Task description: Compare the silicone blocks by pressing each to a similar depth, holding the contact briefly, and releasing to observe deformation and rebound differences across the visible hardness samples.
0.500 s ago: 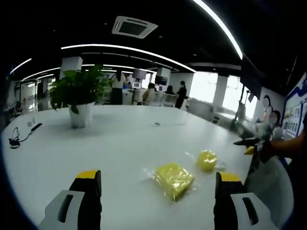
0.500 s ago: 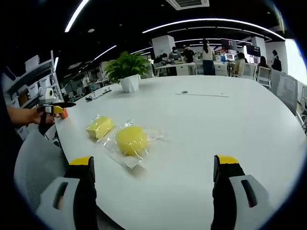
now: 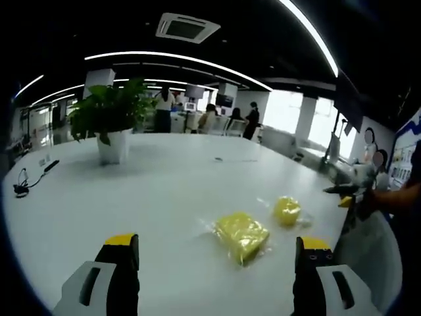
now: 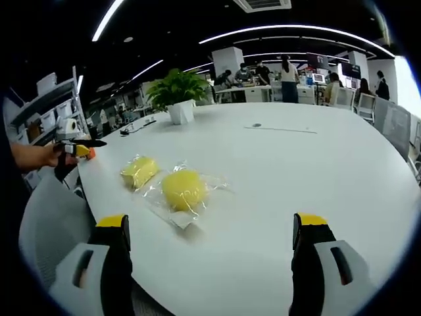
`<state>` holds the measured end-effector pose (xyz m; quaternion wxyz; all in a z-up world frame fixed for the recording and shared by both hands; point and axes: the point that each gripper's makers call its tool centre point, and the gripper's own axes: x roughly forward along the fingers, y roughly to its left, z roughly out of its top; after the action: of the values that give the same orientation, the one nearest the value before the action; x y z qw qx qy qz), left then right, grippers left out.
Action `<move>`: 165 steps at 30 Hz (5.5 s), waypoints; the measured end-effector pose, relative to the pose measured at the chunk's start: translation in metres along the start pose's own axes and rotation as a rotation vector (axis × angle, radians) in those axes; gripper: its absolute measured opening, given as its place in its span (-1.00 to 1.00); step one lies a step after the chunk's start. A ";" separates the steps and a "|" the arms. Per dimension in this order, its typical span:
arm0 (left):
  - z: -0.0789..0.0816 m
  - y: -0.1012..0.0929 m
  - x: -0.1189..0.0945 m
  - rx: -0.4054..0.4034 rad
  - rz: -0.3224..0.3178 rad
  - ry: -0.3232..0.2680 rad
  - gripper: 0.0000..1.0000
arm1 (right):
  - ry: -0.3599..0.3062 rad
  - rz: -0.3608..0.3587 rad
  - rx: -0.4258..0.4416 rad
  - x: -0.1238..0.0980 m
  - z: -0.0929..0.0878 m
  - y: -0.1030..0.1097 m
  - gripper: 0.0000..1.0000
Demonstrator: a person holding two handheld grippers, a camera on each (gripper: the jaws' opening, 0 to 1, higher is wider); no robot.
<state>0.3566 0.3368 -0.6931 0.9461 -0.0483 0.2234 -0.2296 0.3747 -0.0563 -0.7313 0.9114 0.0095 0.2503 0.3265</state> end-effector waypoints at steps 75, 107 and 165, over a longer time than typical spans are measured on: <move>-0.010 0.000 0.002 -0.004 -0.041 0.048 1.00 | -0.005 -0.010 0.008 0.001 0.006 -0.002 0.93; 0.002 0.031 0.043 -0.356 -0.019 0.113 1.00 | -0.023 -0.002 0.001 -0.003 0.011 0.014 0.93; -0.039 0.006 0.130 -0.714 -0.241 0.153 -0.96 | -0.021 0.001 0.050 0.004 0.001 0.021 0.93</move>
<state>0.4453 0.2832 -0.7817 0.8165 -0.3834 0.3521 -0.2497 0.3653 -0.0376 -0.7287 0.9132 0.0359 0.2487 0.3207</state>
